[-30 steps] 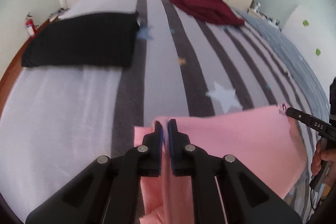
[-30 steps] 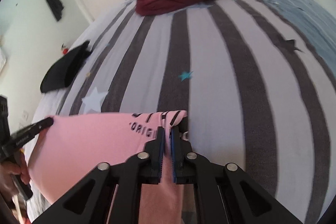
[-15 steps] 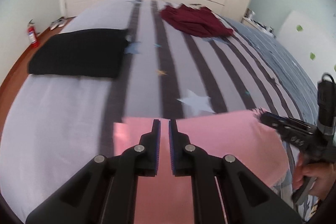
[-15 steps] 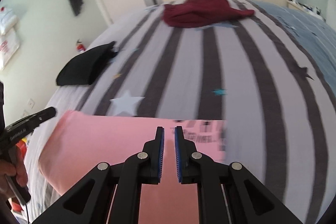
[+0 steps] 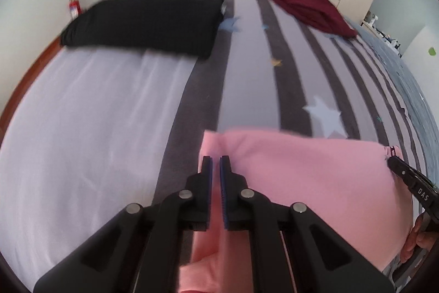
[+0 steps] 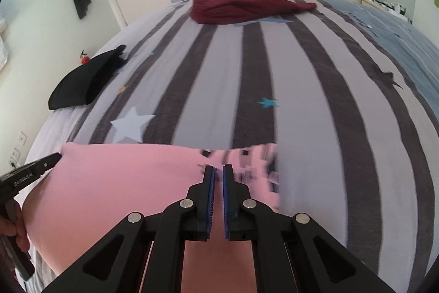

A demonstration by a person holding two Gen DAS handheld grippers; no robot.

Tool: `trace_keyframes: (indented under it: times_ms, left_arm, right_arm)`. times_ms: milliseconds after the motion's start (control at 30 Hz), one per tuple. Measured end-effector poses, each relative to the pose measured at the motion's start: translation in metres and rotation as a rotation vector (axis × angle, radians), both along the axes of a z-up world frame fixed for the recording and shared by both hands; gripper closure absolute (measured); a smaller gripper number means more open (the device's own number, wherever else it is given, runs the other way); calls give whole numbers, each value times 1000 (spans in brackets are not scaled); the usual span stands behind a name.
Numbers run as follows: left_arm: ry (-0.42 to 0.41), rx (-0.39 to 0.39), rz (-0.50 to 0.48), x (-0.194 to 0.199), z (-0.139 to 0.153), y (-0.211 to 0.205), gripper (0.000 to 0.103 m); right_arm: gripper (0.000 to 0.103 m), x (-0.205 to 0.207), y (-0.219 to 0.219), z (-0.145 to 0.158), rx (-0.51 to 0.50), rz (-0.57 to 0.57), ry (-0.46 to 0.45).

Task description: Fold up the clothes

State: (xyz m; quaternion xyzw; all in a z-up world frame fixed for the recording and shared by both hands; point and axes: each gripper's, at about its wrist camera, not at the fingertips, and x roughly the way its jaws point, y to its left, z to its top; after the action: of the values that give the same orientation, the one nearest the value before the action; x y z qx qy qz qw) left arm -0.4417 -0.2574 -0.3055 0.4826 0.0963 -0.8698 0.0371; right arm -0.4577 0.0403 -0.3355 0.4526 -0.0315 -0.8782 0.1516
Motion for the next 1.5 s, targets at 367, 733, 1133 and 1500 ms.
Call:
trace_keyframes:
  times_ms: [367,733,1133,1500]
  left_arm:
    - [200,108,-129,51,67,34,98]
    - [169,196,-224,107,58,104,98]
    - [104,137,-227,117,17,117,100]
    - [102,104,-218,120,22,87,101]
  right_arm:
    - [97,26,22,37,-42,-8,22]
    - [97,125,-45,50,-85,181,35]
    - [103,135,-44,0,-85,142,-33]
    - [103,129,-14,3,-59,127,-20]
